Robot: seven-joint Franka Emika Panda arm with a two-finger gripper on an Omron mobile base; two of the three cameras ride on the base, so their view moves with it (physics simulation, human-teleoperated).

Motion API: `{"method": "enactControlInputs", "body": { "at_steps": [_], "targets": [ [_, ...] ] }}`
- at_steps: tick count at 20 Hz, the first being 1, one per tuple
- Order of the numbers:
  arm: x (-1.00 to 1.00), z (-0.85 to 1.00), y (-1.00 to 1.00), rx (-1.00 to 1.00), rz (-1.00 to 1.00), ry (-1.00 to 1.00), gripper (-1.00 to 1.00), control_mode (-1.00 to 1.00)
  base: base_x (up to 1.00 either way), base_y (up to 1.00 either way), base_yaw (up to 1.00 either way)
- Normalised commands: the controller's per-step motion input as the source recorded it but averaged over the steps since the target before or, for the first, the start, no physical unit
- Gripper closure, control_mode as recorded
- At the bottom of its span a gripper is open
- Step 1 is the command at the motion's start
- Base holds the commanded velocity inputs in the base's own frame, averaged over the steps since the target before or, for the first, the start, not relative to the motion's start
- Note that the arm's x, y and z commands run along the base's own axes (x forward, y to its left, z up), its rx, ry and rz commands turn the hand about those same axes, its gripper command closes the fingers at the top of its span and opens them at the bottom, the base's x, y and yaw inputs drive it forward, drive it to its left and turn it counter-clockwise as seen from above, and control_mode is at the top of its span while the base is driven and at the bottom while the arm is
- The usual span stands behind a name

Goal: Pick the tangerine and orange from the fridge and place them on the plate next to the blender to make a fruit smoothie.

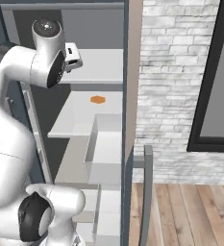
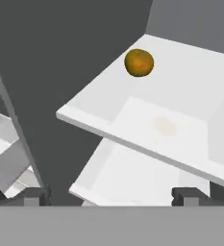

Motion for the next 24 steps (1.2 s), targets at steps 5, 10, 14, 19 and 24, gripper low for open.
{"method": "enactControlInputs", "body": {
  "at_steps": [5,10,14,19,24],
  "targets": [
    [0.89,-0.23,0.03,0.00,0.01,-0.02,-1.00,-1.00,0.00,0.00,0.00],
    [0.76,-0.09,0.03,0.00,0.00,0.02,-1.00,-1.00,0.00,0.00,0.00],
    [0.24,-0.02,0.26,0.00,0.03,0.06,-1.00,-1.00,0.00,0.00,0.00],
    [0.45,-0.04,0.23,0.00,0.01,0.02,-1.00,-1.00,0.00,0.00,0.00],
    [0.50,-0.04,0.16,0.02,0.01,0.01,-1.00,-1.00,0.00,0.00,0.00]
  ]
}}
